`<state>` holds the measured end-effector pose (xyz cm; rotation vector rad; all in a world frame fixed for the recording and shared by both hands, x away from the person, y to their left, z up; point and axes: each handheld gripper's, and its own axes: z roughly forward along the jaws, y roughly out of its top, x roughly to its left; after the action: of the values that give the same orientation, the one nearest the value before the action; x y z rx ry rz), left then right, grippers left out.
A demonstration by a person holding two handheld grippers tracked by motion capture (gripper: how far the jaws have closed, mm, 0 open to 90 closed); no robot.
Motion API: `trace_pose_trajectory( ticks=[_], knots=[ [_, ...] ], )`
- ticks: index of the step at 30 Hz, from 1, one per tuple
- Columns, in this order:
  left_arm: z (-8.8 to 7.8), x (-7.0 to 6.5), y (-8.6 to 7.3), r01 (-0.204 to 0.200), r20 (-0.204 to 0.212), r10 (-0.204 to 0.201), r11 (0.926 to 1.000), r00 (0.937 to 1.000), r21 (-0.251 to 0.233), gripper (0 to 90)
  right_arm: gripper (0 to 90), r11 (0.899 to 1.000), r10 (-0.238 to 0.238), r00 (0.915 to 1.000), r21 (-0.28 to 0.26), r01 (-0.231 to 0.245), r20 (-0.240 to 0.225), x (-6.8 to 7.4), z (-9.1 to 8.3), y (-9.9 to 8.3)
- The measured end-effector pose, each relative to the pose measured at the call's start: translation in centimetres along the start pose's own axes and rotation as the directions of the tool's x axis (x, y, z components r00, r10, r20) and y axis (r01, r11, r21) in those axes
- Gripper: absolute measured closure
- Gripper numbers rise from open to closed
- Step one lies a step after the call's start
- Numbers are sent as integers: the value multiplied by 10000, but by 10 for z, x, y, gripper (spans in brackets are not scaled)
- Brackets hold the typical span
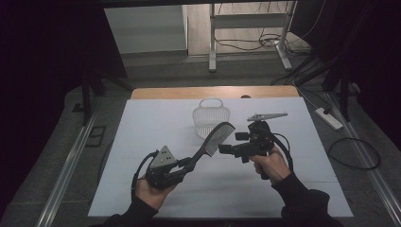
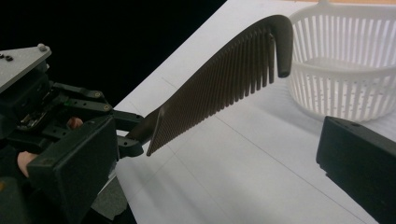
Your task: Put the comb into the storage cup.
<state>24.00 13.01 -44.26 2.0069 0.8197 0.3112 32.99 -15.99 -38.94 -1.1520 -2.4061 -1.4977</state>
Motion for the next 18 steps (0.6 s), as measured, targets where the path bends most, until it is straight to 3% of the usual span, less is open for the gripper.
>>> trace_pose_trajectory(
  ticks=[18],
  knots=[
    [5, -1, 2, -72, 126, 72, 10000, 9999, -14, 726, 0, 9946, 981, 9948, 368, -970, -282, -6, 26, 12]
  ],
)
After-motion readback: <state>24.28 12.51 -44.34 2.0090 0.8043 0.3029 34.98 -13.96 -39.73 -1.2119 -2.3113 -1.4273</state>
